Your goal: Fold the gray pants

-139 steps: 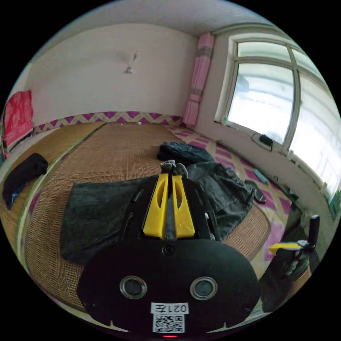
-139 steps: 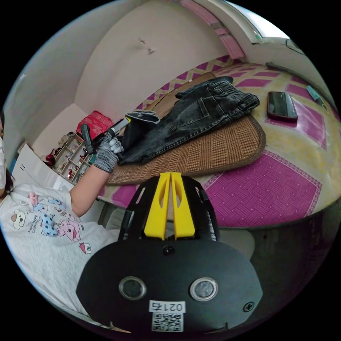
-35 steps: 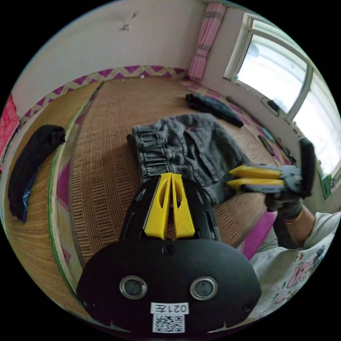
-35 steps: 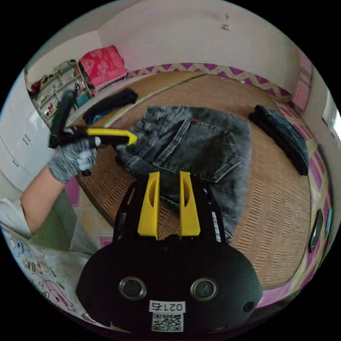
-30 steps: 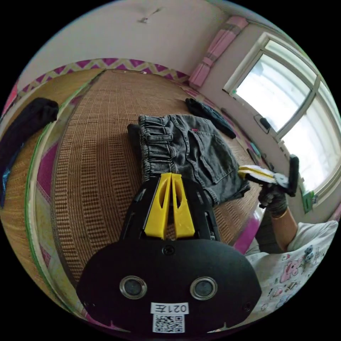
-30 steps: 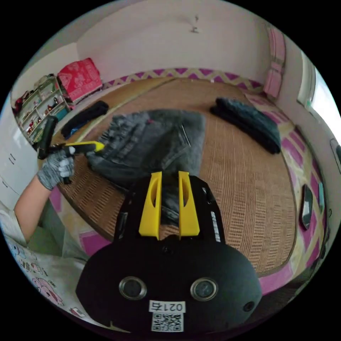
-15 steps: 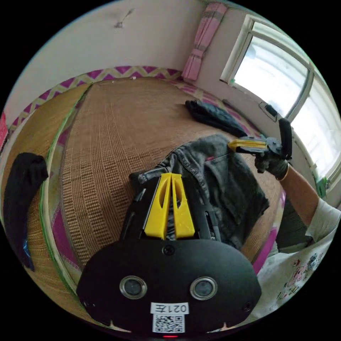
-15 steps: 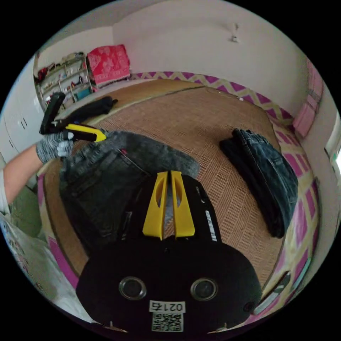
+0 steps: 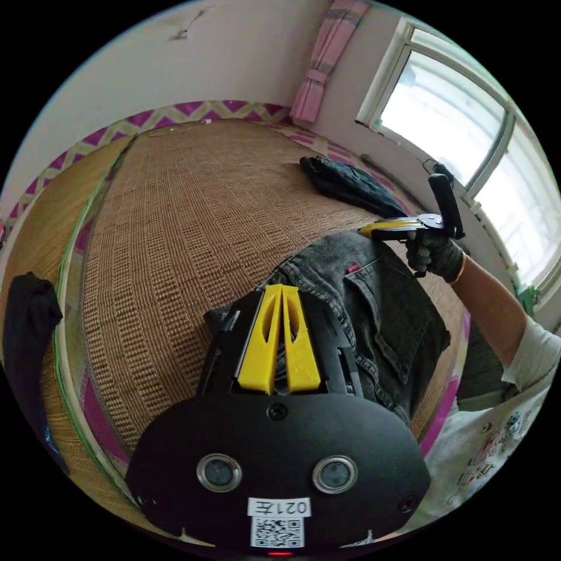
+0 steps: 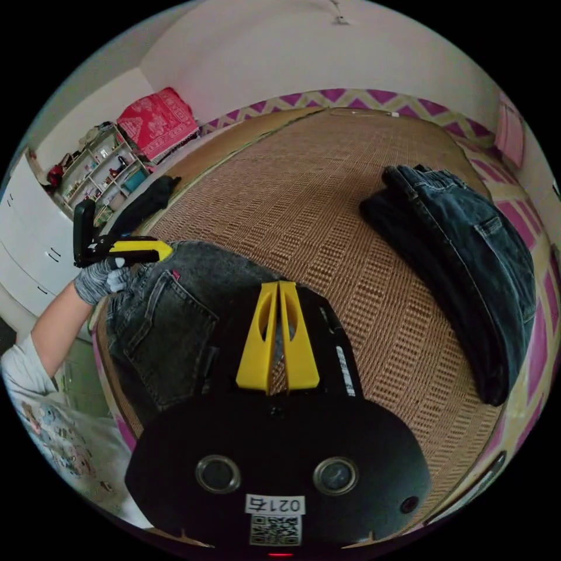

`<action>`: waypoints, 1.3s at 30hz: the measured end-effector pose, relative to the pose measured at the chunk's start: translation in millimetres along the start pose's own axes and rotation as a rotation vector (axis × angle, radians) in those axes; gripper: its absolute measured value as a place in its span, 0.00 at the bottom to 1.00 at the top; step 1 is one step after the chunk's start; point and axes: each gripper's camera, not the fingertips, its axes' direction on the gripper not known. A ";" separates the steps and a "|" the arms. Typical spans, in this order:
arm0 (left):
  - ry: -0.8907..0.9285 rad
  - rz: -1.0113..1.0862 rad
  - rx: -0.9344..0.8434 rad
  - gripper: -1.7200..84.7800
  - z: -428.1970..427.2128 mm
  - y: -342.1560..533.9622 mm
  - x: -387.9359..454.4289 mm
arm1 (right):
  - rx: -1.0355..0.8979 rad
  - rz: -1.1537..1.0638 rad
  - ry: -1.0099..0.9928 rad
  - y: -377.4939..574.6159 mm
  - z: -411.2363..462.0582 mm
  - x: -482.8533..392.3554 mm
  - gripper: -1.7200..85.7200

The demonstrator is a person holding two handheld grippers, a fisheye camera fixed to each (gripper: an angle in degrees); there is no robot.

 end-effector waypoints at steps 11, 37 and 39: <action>-0.139 0.147 -0.068 0.11 -23.3 96.8 73.2 | -0.124 -0.338 0.054 133.8 -61.6 -133.6 0.11; 0.019 0.074 0.061 0.01 -21.0 125.1 44.6 | -0.019 -0.509 0.356 215.3 -117.3 -293.4 0.12; -0.005 0.075 0.044 0.01 -11.8 119.4 41.4 | -0.042 -0.490 0.371 203.0 -108.2 -296.2 0.12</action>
